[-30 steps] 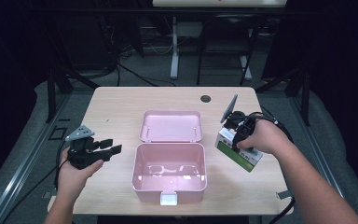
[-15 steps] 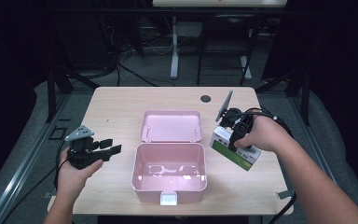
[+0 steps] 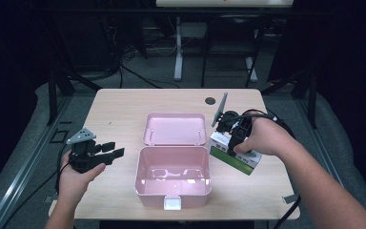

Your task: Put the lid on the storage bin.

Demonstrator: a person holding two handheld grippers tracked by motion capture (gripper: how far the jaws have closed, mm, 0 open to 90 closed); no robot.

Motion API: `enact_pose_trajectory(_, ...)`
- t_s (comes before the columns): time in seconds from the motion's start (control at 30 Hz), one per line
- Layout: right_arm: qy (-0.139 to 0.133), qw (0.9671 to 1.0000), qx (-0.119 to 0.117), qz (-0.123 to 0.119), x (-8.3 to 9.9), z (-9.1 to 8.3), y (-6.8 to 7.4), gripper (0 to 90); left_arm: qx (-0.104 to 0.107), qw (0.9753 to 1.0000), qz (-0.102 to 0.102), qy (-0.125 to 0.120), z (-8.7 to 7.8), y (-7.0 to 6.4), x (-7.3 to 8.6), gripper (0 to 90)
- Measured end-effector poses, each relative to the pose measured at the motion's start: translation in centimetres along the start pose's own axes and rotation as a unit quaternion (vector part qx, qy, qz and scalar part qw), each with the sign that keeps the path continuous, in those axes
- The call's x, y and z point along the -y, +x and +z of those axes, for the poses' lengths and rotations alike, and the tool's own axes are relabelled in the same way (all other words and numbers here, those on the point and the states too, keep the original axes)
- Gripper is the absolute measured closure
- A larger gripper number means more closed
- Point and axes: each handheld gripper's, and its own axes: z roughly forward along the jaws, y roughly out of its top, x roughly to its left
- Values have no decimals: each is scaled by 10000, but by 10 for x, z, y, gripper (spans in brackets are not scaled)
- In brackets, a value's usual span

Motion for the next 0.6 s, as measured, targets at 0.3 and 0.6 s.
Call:
enact_pose_trajectory(0.3, -25, 9996, -14, -270, -12, -1, 16, 613, 9, 10000, 2, 5, 0, 0, 0, 504)
enact_pose_trajectory(0.6, -61, 9986, -72, -515, -25, -1, 30, 613, 3, 10000, -9, 9, 0, 0, 0, 504)
